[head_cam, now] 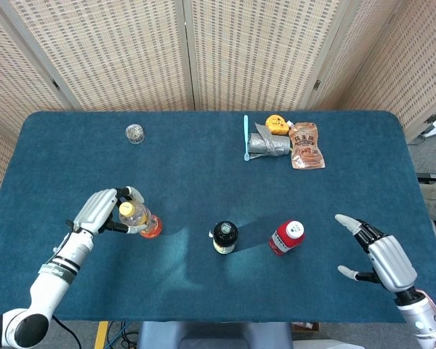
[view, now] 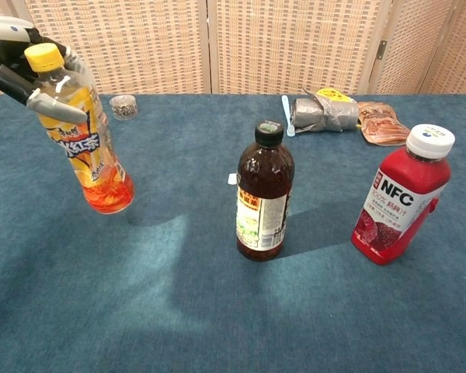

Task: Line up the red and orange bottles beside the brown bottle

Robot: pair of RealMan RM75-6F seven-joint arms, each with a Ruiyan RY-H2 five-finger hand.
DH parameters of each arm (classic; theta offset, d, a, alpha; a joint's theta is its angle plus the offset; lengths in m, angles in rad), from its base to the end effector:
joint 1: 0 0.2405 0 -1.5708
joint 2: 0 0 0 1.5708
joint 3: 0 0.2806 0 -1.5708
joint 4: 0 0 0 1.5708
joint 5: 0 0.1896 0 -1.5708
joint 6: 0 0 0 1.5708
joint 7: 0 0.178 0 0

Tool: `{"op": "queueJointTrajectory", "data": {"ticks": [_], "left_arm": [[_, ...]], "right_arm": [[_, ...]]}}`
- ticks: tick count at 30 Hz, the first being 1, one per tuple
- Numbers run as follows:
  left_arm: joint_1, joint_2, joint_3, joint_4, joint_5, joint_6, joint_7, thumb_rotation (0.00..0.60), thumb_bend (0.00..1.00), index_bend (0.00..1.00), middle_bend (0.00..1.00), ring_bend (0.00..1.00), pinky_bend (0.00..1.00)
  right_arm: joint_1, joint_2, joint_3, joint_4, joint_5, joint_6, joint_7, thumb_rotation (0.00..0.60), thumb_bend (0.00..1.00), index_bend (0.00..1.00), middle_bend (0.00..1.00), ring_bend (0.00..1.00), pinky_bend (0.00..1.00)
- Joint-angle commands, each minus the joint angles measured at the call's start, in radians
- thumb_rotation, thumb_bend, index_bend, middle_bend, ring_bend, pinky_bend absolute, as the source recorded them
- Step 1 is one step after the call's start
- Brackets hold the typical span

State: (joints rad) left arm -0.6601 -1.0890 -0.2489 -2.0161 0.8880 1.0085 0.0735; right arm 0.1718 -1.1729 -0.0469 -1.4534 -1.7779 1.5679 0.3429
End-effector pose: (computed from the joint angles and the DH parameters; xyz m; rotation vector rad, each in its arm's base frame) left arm -0.1513 0.3537 0.1233 -1.5679 -1.4139 -1.1197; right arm -0.2906 -0.2178 0.1584 1.6277 -0.9767 1.2570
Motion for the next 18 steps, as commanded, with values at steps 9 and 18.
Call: {"op": "queueJointTrajectory", "data": {"ticks": [9, 18], "left_arm": [[0.018, 0.007, 0.039, -0.042, 0.034, 0.004, 0.013, 0.600, 0.09, 0.50, 0.42, 0.34, 0.43], [0.016, -0.014, 0.067, -0.059, 0.047, 0.014, 0.055, 0.600, 0.09, 0.50, 0.42, 0.34, 0.43]], "right_arm": [[-0.001, 0.004, -0.002, -0.003, -0.004, 0.010, 0.005, 0.600, 0.00, 0.12, 0.19, 0.19, 0.43], [-0.005, 0.011, -0.003, -0.006, -0.007, 0.025, 0.011, 0.600, 0.00, 0.12, 0.19, 0.19, 0.43]]}}
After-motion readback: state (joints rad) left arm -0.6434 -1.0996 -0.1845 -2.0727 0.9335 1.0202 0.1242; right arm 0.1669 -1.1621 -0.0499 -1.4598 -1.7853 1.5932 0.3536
